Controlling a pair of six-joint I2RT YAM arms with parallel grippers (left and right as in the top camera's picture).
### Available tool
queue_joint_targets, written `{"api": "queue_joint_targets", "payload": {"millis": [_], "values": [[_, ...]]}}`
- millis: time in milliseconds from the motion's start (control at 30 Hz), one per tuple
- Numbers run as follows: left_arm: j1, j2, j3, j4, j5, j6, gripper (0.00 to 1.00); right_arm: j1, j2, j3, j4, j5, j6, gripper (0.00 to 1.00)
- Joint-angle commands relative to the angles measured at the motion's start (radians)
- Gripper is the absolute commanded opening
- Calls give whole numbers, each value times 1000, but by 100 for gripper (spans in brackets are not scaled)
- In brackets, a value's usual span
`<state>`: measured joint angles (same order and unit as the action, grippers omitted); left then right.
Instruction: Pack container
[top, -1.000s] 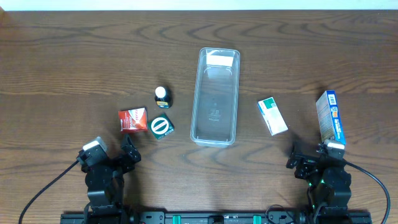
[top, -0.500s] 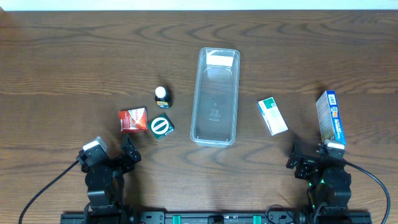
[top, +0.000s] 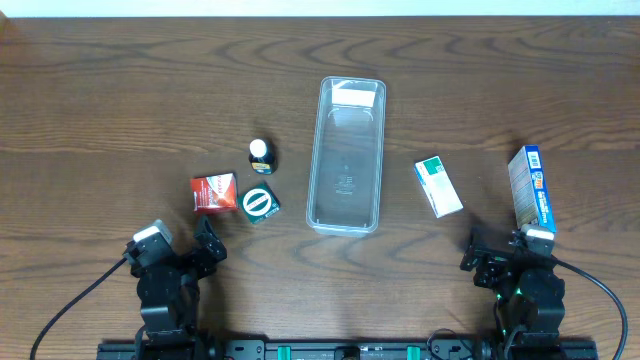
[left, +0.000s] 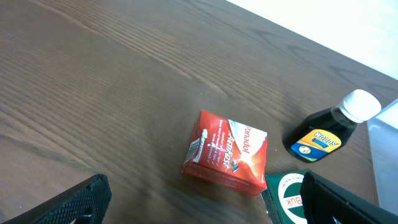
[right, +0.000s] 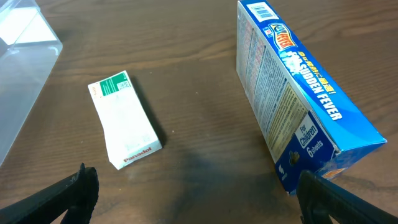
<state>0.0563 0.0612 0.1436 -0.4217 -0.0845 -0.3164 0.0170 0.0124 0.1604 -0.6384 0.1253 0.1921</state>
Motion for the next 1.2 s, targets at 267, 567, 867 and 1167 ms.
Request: {"api": "queue_joint_targets", "payload": {"millis": [267,567,867,1167], "values": [[-3,-6,-20,0,-1,9,98,-3,-6,0,52,-85,124,99],[-3,-6,-20,0,-1,9,98,-3,147,275,120,-137,89,99],[-3,-6,-20,0,-1,9,98,-4,793,858,-166,-31,-32,99],[-3,-6,-20,0,-1,9,98,-55,1286,1191,-387,61,-127,99]]}}
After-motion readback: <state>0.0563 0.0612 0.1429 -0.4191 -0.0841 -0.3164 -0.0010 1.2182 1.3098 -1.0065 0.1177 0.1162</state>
